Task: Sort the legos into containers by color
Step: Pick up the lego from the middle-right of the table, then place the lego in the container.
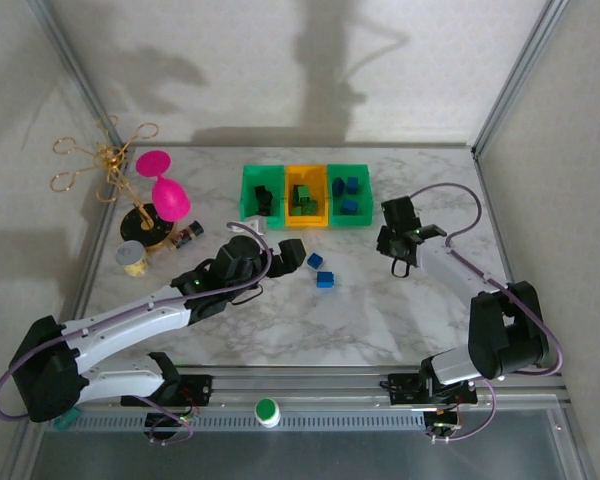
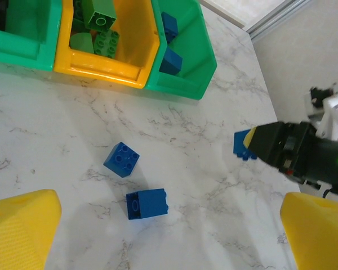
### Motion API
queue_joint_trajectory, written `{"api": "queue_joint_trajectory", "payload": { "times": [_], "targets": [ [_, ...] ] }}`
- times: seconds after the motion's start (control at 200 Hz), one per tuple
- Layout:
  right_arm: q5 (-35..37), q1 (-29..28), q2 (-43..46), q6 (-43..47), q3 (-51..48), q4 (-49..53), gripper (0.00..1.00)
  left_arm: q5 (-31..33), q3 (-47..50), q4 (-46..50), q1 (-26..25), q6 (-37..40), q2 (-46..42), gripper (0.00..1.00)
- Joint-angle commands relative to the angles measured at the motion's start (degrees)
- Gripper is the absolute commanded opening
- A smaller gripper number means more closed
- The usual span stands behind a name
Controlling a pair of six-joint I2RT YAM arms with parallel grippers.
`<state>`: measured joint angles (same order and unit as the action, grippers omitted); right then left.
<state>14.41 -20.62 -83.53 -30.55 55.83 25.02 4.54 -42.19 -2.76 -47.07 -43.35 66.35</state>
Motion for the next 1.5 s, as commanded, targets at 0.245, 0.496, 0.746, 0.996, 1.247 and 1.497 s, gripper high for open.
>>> {"api": "queue_joint_trajectory", "payload": {
  "times": [0.245, 0.496, 0.746, 0.996, 1.247, 1.497],
  "targets": [
    [-2.1, -1.9, -14.7, 7.6, 18.6, -3.4, 0.37, -0.8, -3.5, 1.3, 4.3, 2.7, -0.8, 1.0],
    [-3.1, -2.2, -25.6, 9.0, 30.7, -4.6, 0.38, -2.3, -4.9, 1.0, 6.6, 3.6, 1.6, 1.0],
    [-2.5, -2.3, -35.4, 11.2, 38.6, -5.5, 0.39, -2.7, -5.1, 0.2, 7.8, 3.9, 2.9, 1.0],
    [-2.9, -2.3, -39.4, 12.7, 40.9, -6.4, 0.42, -2.6, -3.8, 0.4, 8.6, 4.1, 2.6, 1.0],
    [-4.4, -2.5, -36.3, 12.4, 39.6, -7.5, 0.45, -2.7, -3.1, 0.5, 8.9, 3.8, 1.6, 1.0],
    [-5.9, -3.6, -26.5, 11.0, 33.0, -8.1, 0.49, -3.9, -3.0, 0.9, 8.8, 3.7, 0.4, 1.0]
  ]
}}
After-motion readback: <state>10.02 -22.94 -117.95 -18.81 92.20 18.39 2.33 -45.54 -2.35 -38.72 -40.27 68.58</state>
